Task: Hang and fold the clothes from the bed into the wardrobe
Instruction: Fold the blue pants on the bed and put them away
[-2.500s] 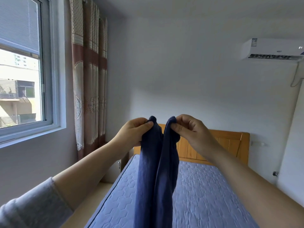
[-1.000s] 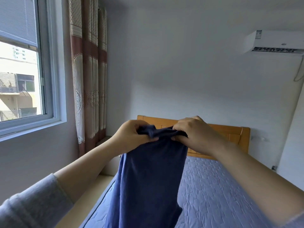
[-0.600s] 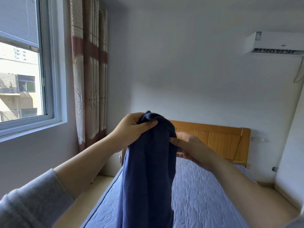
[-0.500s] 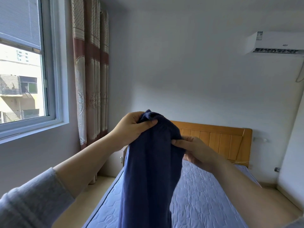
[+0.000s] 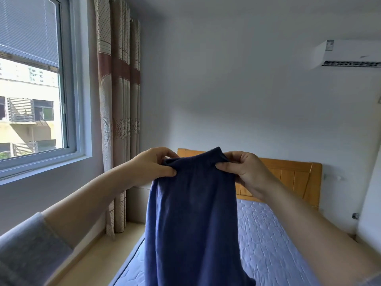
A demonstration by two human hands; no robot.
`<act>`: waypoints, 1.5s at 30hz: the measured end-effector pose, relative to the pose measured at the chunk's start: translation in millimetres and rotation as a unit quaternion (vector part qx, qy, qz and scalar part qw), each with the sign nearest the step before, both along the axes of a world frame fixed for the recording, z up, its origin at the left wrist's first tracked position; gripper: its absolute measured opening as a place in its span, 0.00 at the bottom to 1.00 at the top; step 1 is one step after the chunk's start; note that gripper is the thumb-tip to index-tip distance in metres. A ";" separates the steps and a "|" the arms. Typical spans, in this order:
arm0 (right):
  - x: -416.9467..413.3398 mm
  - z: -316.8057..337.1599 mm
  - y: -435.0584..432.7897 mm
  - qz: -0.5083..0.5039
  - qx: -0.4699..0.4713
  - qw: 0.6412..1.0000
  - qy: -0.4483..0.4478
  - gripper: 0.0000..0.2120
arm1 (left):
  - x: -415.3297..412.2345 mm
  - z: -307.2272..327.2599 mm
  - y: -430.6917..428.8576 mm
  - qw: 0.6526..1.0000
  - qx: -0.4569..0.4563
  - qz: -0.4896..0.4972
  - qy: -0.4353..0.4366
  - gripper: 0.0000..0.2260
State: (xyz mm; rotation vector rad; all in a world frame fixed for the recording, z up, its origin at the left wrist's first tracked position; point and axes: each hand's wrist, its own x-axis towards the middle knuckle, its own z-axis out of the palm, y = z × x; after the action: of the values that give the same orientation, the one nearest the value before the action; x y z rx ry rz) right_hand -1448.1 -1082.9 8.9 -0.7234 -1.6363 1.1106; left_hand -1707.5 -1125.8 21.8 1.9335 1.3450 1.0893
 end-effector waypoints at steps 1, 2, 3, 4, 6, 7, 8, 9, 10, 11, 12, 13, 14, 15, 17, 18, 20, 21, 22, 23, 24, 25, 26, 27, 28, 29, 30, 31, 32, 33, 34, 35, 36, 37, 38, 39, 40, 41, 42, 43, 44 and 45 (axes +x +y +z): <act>-2.7 1.2 -1.4 -0.003 0.009 1.000 -0.011 0.08 | 1.4 1.7 -3.1 0.999 -0.016 -0.003 0.030 0.16; -5.9 2.2 -3.2 -0.004 0.017 1.000 -0.021 0.08 | 3.0 3.4 -5.6 0.998 -0.034 -0.009 0.055 0.19; -9.6 3.0 -4.7 -0.004 0.024 0.999 -0.031 0.08 | 5.7 4.9 -8.3 0.996 -0.052 -0.016 0.073 0.21; -13.4 4.0 -6.2 -0.006 0.031 0.999 -0.040 0.08 | 9.3 6.1 -9.8 0.994 -0.064 -0.025 0.085 0.22; -20.7 6.0 -8.6 -0.019 0.047 0.997 -0.058 0.09 | 18.9 7.2 -10.5 0.993 -0.063 -0.035 0.097 0.22; -24.1 6.7 -9.3 -0.026 0.052 0.996 -0.065 0.09 | 23.6 6.9 -10.1 0.993 -0.054 -0.036 0.094 0.21; -27.1 7.6 -10.0 -0.032 0.056 0.995 -0.071 0.10 | 27.9 5.0 -8.1 0.995 -0.046 -0.038 0.084 0.20; -29.5 8.4 -10.7 -0.037 0.060 0.994 -0.077 0.10 | 31.8 2.7 -6.9 0.996 -0.034 -0.037 0.072 0.19; -31.3 9.0 -11.2 -0.041 0.064 0.994 -0.083 0.10 | 33.5 0.2 -4.6 0.997 -0.021 -0.039 0.067 0.18; -32.2 9.5 -11.2 -0.045 0.068 0.993 -0.085 0.10 | 34.7 -2.1 -2.6 0.997 -0.014 -0.041 0.057 0.15; -32.1 9.5 -11.0 -0.047 0.071 0.993 -0.085 0.11 | 34.5 -4.8 0.2 0.998 -0.014 -0.048 0.042 0.10; -30.8 9.1 -10.3 -0.050 0.076 0.992 -0.086 0.11 | 34.4 -6.0 2.0 0.998 -0.025 -0.055 0.021 0.04; -28.8 8.3 -9.7 -0.053 0.081 0.991 -0.090 0.11 | 34.1 -6.0 3.7 0.998 -0.034 -0.050 0.004 0.04; -26.6 6.6 -9.3 -0.054 0.082 0.990 -0.099 0.10 | 34.0 -5.2 4.8 0.998 -0.044 -0.034 -0.006 0.05; -22.0 -1.1 -7.9 -0.044 0.063 0.991 -0.107 0.10 | 32.4 -3.0 8.8 0.999 -0.025 0.001 0.038 0.06; -19.5 -7.0 -6.9 -0.037 0.046 0.993 -0.103 0.10 | 31.9 -1.6 10.9 0.997 -0.007 0.010 0.075 0.10; -14.7 -21.7 -4.8 -0.035 0.018 0.994 -0.097 0.11 | 31.7 -0.6 13.7 0.990 0.019 0.025 0.138 0.14; -12.3 -30.1 -3.7 -0.047 0.016 0.994 -0.102 0.10 | 31.7 -0.3 15.2 0.985 0.029 0.032 0.167 0.14; -9.8 -39.2 -2.8 -0.066 0.018 0.991 -0.111 0.10 | 31.3 -0.6 17.7 0.979 0.041 0.036 0.195 0.13; -7.4 -48.9 -1.8 -0.087 0.017 0.989 -0.117 0.08 | 31.3 -0.7 19.7 0.973 0.053 0.042 0.218 0.11; -5.3 -59.4 -1.0 -0.105 0.008 0.988 -0.115 0.07 | 31.4 -0.8 21.2 0.968 0.069 0.045 0.237 0.11; -3.3 -70.8 0.0 -0.118 -0.007 0.987 -0.108 0.05 | 31.8 -0.7 22.5 0.963 0.084 0.046 0.251 0.11; -1.6 -82.9 0.6 -0.128 -0.024 0.986 -0.106 0.04 | 31.5 -1.0 24.0 0.959 0.098 0.045 0.262 0.12; -0.9 -95.8 1.4 -0.135 -0.042 0.984 -0.109 0.04 | 30.7 -1.1 24.6 0.955 0.109 0.043 0.274 0.12; -0.6 -108.9 1.9 -0.140 -0.059 0.982 -0.115 0.05 | 29.8 -0.9 24.8 0.950 0.115 0.039 0.288 0.12; -1.5 -121.7 2.2 -0.142 -0.076 0.979 -0.122 0.06 | 28.6 -0.7 24.5 0.944 0.120 0.035 0.304 0.12; -2.9 -133.6 2.3 -0.144 -0.091 0.977 -0.129 0.06 | 27.6 0.2 24.1 0.940 0.122 0.032 0.318 0.12; -5.2 -144.7 2.6 -0.144 -0.105 0.975 -0.134 0.07 | 26.4 1.4 23.3 0.937 0.121 0.030 0.328 0.11; -8.3 -155.0 3.1 -0.142 -0.119 0.973 -0.135 0.07 | 25.3 2.7 22.5 0.935 0.121 0.031 0.333 0.10; -12.4 -164.3 4.0 -0.137 -0.135 0.972 -0.132 0.07 | 23.9 4.1 21.9 0.934 0.122 0.034 0.335 0.10; -17.0 -172.8 4.7 -0.133 -0.149 0.971 -0.132 0.07 | 21.9 5.4 21.4 0.933 0.123 0.039 0.335 0.10; -22.1 -180.9 5.6 -0.129 -0.163 0.969 -0.133 0.07 | 19.7 6.7 21.0 0.932 0.125 0.043 0.336 0.10; -27.3 -188.7 6.3 -0.125 -0.177 0.967 -0.134 0.08 | 17.1 7.7 20.4 0.931 0.127 0.047 0.338 0.10; -32.6 -196.8 7.0 -0.121 -0.193 0.964 -0.134 0.07 | 14.3 8.7 20.0 0.931 0.128 0.050 0.339 0.10; -37.5 -205.2 7.0 -0.117 -0.211 0.961 -0.136 0.07 | 11.0 9.2 19.3 0.930 0.128 0.053 0.340 0.11; -41.9 -213.7 6.9 -0.114 -0.227 0.957 -0.142 0.07 | 7.3 9.3 18.5 0.931 0.127 0.057 0.339 0.11; -45.6 -222.0 6.3 -0.107 -0.242 0.953 -0.148 0.07 | 3.4 9.0 17.6 0.931 0.125 0.060 0.337 0.12; -49.2 -229.5 5.5 -0.096 -0.258 0.949 -0.152 0.07 | -0.8 8.4 16.2 0.933 0.122 0.063 0.333 0.12; -52.1 -235.6 4.6 -0.084 -0.276 0.945 -0.153 0.07 | -4.6 7.7 14.9 0.934 0.119 0.067 0.329 0.12; -55.0 -240.7 3.8 -0.073 -0.293 0.941 -0.154 0.08 | -8.1 6.9 13.7 0.936 0.116 0.072 0.323 0.12; -57.1 -244.3 2.8 -0.065 -0.304 0.938 -0.155 0.09 | -11.5 6.2 12.5 0.938 0.114 0.076 0.318 0.12; -59.0 -246.6 2.1 -0.057 -0.312 0.936 -0.155 0.10 | -14.6 5.7 11.4 0.939 0.113 0.079 0.314 0.12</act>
State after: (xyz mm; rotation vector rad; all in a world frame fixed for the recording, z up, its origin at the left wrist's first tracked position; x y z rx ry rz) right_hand -1507.1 -1080.8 -237.8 -1.4486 -1.4619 1.5063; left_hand -1722.1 -1114.4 27.5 2.5140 1.7930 0.7368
